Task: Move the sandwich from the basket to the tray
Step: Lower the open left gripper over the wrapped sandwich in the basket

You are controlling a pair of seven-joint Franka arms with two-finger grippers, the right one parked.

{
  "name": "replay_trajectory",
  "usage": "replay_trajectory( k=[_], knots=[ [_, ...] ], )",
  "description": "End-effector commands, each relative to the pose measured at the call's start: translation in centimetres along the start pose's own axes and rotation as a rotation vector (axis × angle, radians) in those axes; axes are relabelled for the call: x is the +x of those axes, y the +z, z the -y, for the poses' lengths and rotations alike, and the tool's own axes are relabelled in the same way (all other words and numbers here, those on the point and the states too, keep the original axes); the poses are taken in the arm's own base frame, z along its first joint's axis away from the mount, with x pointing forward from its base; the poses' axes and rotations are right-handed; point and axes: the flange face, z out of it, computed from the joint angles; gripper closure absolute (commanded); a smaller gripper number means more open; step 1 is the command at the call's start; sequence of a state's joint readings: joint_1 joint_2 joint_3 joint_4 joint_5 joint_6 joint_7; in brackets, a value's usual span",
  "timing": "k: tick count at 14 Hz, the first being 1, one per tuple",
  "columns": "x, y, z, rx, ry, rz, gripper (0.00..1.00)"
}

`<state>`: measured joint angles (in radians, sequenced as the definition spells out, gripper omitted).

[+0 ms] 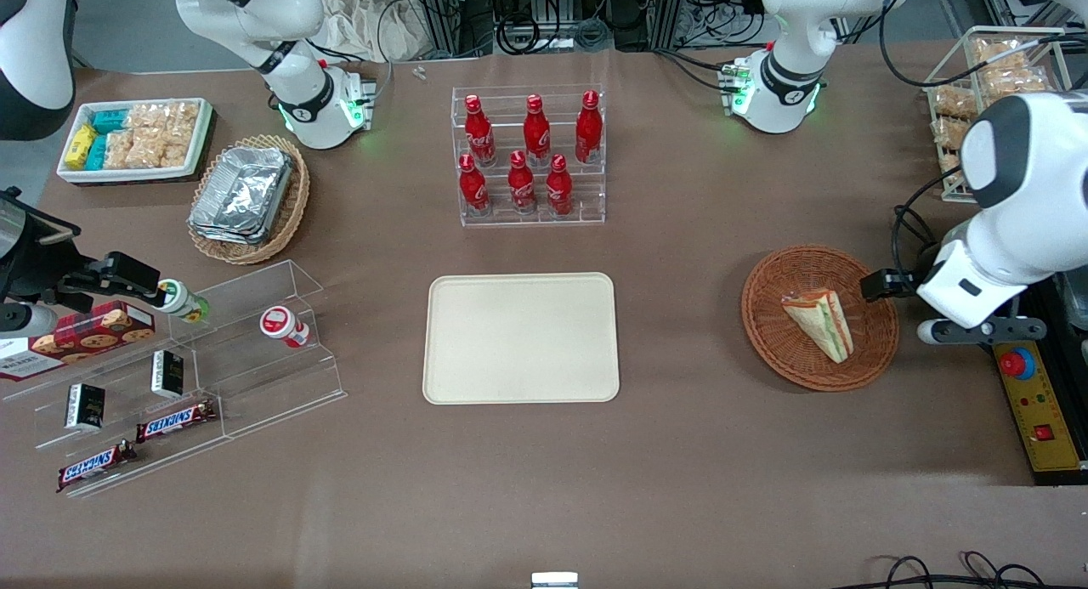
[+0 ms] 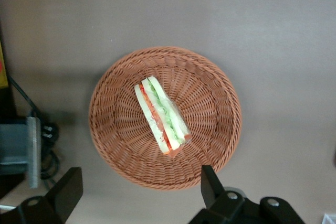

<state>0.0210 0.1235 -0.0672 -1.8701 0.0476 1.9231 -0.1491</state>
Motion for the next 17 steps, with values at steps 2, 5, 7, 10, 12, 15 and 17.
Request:
replay_trajectory(
  k=[2,5,7,10,12,15,17],
  knots=[
    [-3.0,5.6,0.0,-0.004,-0.237,-0.056,0.0],
    [-4.2,9.5,0.0,-0.014,-0.318,-0.065,0.0],
    [-4.4,11.1,0.1,-0.01,-0.385,-0.039,0.0],
    [-4.0,12.7,-0.1,-0.01,-0.448,-0.026,0.0],
    [-3.7,14.2,-0.2,-0.012,-0.498,-0.021,0.0],
    [-3.3,16.0,-0.4,-0.018,-0.565,-0.02,0.0],
    [-3.2,16.8,-0.6,-0.019,-0.571,-0.019,0.0]
  ],
)
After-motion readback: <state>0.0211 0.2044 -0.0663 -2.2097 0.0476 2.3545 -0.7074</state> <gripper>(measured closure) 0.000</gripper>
